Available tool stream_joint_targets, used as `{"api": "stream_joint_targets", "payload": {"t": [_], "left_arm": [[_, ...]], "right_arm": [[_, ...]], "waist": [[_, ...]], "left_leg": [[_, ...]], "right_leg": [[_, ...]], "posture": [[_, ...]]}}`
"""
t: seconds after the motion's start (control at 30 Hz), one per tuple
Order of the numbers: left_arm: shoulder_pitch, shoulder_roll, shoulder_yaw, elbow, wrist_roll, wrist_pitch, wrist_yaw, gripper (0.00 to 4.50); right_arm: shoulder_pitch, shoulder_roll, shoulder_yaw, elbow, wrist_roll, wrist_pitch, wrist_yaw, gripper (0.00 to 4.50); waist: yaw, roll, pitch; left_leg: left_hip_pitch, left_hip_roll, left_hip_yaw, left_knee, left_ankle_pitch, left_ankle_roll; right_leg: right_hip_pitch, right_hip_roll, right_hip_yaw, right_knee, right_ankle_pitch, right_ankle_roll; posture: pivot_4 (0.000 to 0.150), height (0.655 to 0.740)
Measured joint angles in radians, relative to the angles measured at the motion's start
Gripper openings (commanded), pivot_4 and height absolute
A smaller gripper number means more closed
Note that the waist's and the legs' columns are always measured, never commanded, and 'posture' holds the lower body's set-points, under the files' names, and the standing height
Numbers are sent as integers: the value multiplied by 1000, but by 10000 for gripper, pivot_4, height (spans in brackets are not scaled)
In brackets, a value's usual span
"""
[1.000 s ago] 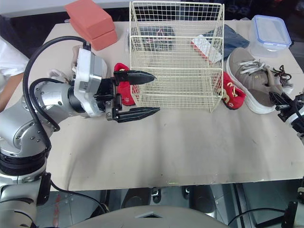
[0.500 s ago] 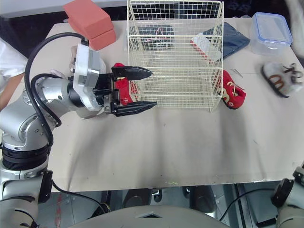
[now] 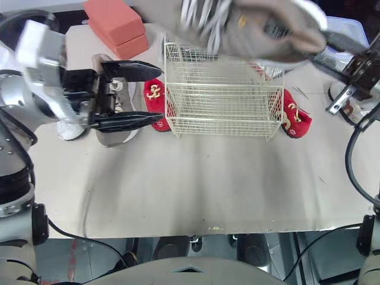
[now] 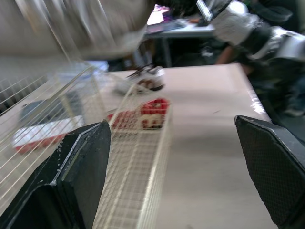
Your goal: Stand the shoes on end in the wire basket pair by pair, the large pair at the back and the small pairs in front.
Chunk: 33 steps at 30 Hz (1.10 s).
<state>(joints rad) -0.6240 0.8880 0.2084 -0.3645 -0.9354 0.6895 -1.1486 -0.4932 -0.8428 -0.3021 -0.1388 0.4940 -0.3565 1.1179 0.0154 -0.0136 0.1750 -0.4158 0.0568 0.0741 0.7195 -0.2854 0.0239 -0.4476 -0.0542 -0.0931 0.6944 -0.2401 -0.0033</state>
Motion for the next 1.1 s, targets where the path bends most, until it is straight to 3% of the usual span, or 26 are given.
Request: {"api": "stream_joint_targets", "payload": {"t": [0.2,0.37,0.5,0.83,1.1], "left_arm": [[1,28,53,-30,-141,70,-24,45000],[8,46,58,-36,-156,72,-31,45000],[48,77,32,-47,-102,63,-55,45000],[36,87,-210,-54,182,-28,-77,45000],[-44,43,-307,-54,249,-46,-112,45000]], "right_arm": [[-14,-38,37,1,45,-90,197,329],[-16,-47,90,0,56,-148,320,329],[-62,-61,136,-1,54,-169,384,329],[-152,-75,263,-39,27,-150,419,329],[-172,-76,305,-91,20,34,367,329]], "waist": [[-1,-3,4],[-1,-3,4],[-3,-3,4],[-1,-3,5],[0,-3,5]], "left_leg": [[1,1,-1,1,0,0],[1,1,-1,2,0,-1],[2,1,-1,2,0,-1],[1,0,-1,2,0,-1],[0,0,-1,2,0,-1]], "right_leg": [[0,0,0,1,0,1],[1,0,-1,2,-1,1],[1,0,0,2,-1,1],[0,1,-1,2,0,-1],[0,1,-1,2,0,-1]], "posture": [[1500,6860],[1500,6860],[1500,6860],[1500,6860],[1500,6860]]}}
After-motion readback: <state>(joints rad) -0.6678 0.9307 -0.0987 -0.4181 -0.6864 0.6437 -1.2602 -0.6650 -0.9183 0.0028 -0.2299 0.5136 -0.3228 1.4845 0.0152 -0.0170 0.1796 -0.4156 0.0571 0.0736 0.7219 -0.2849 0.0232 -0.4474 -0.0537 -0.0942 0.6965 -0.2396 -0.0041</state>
